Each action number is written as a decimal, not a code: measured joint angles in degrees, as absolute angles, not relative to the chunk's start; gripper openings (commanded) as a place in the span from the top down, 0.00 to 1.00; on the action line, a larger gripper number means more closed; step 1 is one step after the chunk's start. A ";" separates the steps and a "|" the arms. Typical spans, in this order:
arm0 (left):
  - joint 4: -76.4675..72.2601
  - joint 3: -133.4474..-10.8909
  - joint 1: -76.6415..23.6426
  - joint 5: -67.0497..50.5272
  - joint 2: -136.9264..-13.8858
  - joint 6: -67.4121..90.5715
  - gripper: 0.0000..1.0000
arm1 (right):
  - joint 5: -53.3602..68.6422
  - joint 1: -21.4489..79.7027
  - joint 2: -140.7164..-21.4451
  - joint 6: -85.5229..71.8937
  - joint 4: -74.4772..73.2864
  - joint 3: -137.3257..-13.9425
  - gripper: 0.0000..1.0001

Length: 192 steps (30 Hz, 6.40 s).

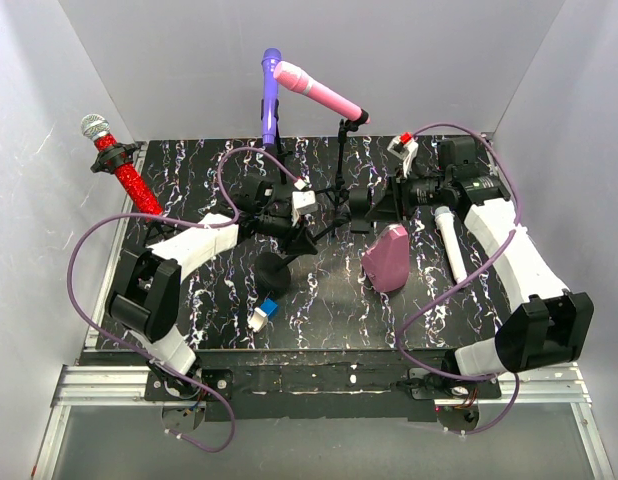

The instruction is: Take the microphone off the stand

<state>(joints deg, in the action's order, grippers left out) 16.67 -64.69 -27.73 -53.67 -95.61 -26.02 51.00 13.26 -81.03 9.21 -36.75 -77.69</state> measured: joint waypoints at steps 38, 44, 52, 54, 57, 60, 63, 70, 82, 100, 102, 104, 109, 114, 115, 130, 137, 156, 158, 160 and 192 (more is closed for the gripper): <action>-5.39 -48.31 -39.59 -16.84 -83.88 -22.76 0.69 | 49.25 13.65 -86.08 -11.68 -23.09 -75.81 0.99; -10.00 -47.66 -42.06 -4.80 -84.31 -22.11 0.28 | 46.81 14.79 -86.08 -12.62 -23.83 -77.58 0.99; -2.94 -50.74 -38.72 -14.28 -82.85 -23.40 0.20 | 47.00 15.51 -86.00 -7.88 -24.53 -80.44 0.99; -0.49 -51.51 -37.06 -16.56 -81.47 -24.71 0.18 | 46.98 15.51 -85.84 -6.33 -24.38 -81.78 0.99; 3.77 -51.48 -34.89 -19.29 -77.89 -27.57 0.18 | 46.96 15.51 -85.82 -3.81 -24.60 -84.84 0.99; 7.99 -51.48 -33.91 -21.12 -74.13 -29.26 0.18 | 47.03 15.86 -85.62 0.51 -26.46 -88.47 0.99; 11.68 -51.48 -33.50 -21.50 -71.09 -29.39 0.18 | 46.94 16.53 -84.44 6.00 -29.21 -90.00 0.99; 15.42 -51.46 -33.43 -20.53 -66.00 -27.03 0.18 | 46.63 19.59 -80.79 19.92 -37.04 -89.01 0.99; 16.29 -65.17 -33.43 -20.40 -69.32 -20.60 0.18 | 43.16 21.10 -77.30 22.90 -34.22 -83.79 0.99; 2.59 -81.84 -34.35 -27.44 -88.88 -7.40 0.22 | 37.45 21.08 -81.97 18.13 -29.32 -76.05 0.99; 1.72 -81.19 -34.46 -26.83 -91.09 -7.55 0.22 | 37.47 20.75 -82.21 17.72 -28.21 -75.99 0.99; 1.52 -79.55 -34.61 -26.11 -92.36 -8.16 0.21 | 37.15 20.78 -82.21 17.08 -27.99 -75.96 0.72; 0.34 -78.67 -34.59 -24.67 -92.53 -8.56 0.20 | 35.88 20.86 -82.39 15.16 -28.67 -76.47 0.32; 4.67 -82.54 -34.00 -24.53 -90.83 -10.52 0.20 | 34.79 21.15 -84.14 13.26 -30.26 -77.47 0.17; 5.76 -83.00 -33.85 -24.51 -89.89 -11.16 0.20 | 34.63 21.19 -84.36 13.04 -30.24 -77.69 0.16; 22.85 -76.51 -31.40 -19.66 -71.96 -24.45 0.19 | 33.58 21.58 -89.76 10.85 -29.87 -81.56 0.64; 24.58 -75.44 -29.21 -17.89 -72.12 -26.02 0.18 | 29.39 21.93 -88.82 9.78 -29.52 -81.87 0.78; 24.88 -75.44 -28.84 -18.02 -73.58 -24.08 0.18 | 14.74 17.12 -81.10 8.43 -20.78 -72.25 0.91; 24.91 -75.44 -28.77 -18.02 -73.56 -23.77 0.18 | 13.26 15.57 -81.89 7.20 -19.46 -72.34 0.91; 24.86 -75.40 -28.67 -18.00 -73.54 -23.53 0.18 | 12.53 13.98 -83.22 5.93 -18.70 -73.12 0.91; 25.52 -74.46 -26.57 -19.16 -72.95 -21.91 0.11 | 13.85 3.05 -98.83 4.89 -16.64 -94.98 0.21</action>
